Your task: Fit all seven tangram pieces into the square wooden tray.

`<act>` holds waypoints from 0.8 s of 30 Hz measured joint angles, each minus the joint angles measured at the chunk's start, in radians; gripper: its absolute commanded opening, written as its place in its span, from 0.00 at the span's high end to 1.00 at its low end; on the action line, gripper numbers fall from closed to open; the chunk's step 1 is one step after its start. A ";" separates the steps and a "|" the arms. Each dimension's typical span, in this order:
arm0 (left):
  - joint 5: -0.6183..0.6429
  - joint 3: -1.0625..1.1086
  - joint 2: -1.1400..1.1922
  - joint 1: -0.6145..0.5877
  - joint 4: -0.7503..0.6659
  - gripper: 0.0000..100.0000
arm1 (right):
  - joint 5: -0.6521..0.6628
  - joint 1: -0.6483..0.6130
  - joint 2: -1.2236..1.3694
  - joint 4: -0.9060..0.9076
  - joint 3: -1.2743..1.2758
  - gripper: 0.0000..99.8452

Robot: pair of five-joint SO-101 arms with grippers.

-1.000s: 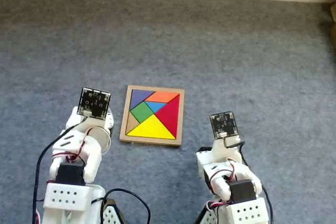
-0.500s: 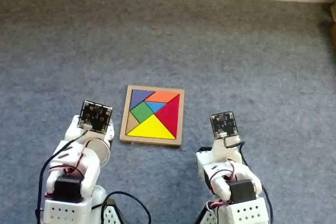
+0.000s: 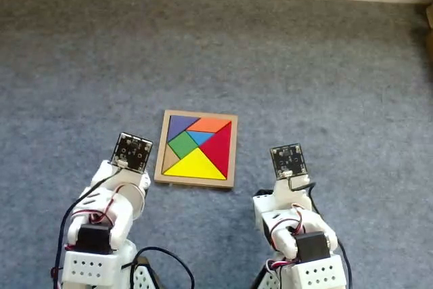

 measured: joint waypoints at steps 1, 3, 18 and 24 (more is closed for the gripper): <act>0.000 0.000 0.000 0.002 0.018 0.99 | 0.000 0.000 0.000 0.000 0.000 0.99; 0.000 0.000 0.000 0.003 0.072 0.99 | 0.000 0.000 0.000 0.000 0.000 0.99; 0.000 0.000 0.000 0.003 0.342 0.99 | 0.000 0.000 0.000 0.000 0.000 0.99; 0.000 0.000 0.000 0.003 0.344 0.99 | 0.000 0.000 0.000 0.000 0.000 0.99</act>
